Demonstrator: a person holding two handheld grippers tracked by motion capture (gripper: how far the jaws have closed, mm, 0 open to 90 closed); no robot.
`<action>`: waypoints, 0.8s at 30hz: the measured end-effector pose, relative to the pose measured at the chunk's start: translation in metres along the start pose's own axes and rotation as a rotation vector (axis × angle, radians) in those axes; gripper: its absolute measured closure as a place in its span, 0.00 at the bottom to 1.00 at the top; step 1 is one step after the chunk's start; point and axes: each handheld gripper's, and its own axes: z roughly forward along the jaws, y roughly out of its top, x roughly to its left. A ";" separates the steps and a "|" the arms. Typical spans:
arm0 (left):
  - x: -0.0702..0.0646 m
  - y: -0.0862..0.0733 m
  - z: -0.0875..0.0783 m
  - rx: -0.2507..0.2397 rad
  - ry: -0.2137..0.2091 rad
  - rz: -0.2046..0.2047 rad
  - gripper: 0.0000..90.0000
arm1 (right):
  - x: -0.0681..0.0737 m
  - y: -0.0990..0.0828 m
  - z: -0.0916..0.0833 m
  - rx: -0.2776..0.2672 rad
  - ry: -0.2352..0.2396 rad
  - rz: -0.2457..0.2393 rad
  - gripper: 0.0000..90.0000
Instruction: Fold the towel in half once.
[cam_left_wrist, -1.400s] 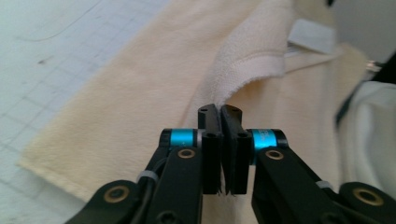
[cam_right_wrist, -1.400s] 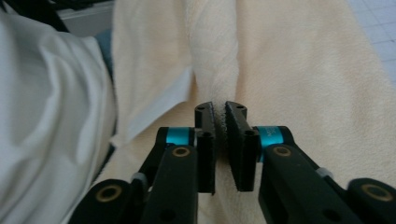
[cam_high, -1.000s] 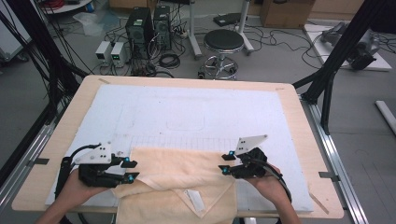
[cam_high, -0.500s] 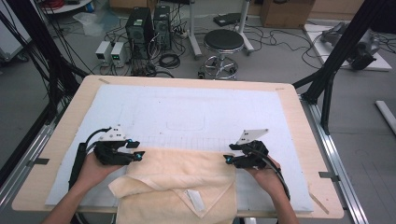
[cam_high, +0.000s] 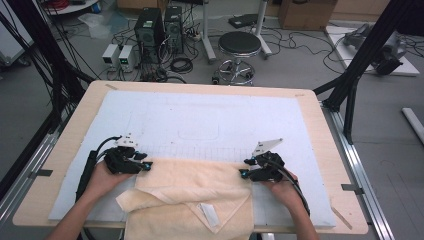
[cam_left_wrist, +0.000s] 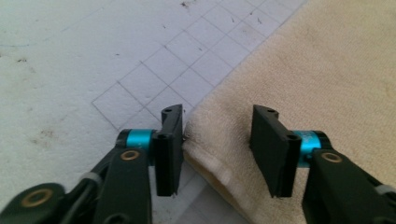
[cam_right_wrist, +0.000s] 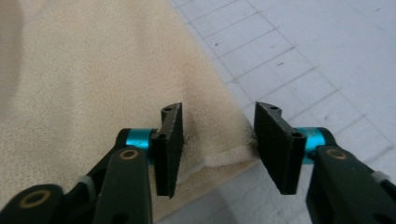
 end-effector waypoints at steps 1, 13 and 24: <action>0.000 0.000 0.001 0.003 -0.007 0.004 0.71 | 0.000 0.000 0.000 0.001 0.009 0.002 0.66; 0.004 0.011 0.001 -0.047 0.037 -0.006 0.92 | -0.009 0.014 -0.001 0.049 0.015 -0.010 0.93; 0.049 0.074 0.011 -0.120 0.172 -0.096 0.92 | -0.069 0.064 -0.004 -0.010 -0.132 0.043 0.94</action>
